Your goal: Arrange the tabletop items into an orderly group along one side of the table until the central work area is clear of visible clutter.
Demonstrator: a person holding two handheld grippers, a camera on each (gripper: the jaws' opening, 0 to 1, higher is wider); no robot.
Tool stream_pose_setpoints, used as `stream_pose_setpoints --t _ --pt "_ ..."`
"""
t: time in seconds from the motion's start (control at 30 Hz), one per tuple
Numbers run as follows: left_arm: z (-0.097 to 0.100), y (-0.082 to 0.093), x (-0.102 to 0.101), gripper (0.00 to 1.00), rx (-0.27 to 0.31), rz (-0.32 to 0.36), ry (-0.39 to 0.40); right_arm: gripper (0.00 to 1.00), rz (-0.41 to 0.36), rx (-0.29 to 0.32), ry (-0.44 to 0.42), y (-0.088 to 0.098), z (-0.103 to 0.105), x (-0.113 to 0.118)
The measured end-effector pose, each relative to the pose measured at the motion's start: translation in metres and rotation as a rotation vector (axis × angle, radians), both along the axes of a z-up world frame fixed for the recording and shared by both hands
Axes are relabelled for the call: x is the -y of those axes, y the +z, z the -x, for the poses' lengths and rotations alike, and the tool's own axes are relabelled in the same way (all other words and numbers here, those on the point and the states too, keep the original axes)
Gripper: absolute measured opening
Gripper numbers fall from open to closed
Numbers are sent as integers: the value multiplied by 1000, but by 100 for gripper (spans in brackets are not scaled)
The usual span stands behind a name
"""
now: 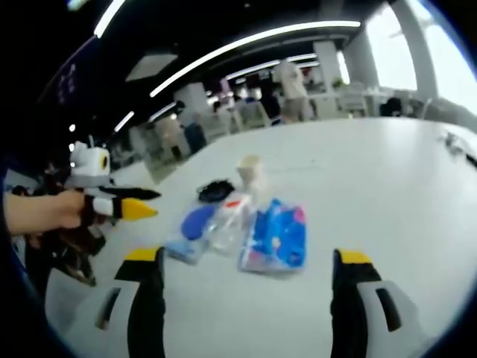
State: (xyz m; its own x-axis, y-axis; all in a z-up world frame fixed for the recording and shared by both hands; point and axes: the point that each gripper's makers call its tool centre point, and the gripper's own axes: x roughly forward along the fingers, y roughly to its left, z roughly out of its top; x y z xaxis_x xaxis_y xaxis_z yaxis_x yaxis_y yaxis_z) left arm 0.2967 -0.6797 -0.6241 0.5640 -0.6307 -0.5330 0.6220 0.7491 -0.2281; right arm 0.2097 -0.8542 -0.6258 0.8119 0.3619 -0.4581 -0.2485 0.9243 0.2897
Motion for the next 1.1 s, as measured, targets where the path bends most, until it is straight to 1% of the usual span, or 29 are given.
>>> stream_pose_setpoints --t 0.27,0.43,0.53,0.8,0.93,1.1 --pt "-6 -2 15 94 -10 -4 -20 91 -2 -7 -4 -3 0 4" --pt "-11 -8 26 94 -27 -14 -34 91 -5 -14 -11 -6 1 8" --pt "-12 -14 32 94 -48 -14 -39 91 -8 -20 -13 -8 2 9" --pt "-17 -20 38 93 -69 -21 -33 91 -11 -25 -27 -10 2 15" --pt "-18 -25 43 92 -96 -30 -30 91 -14 -26 -29 -10 3 15" --pt "-23 -27 47 91 -97 -36 -23 91 -18 -32 -23 -12 7 14"
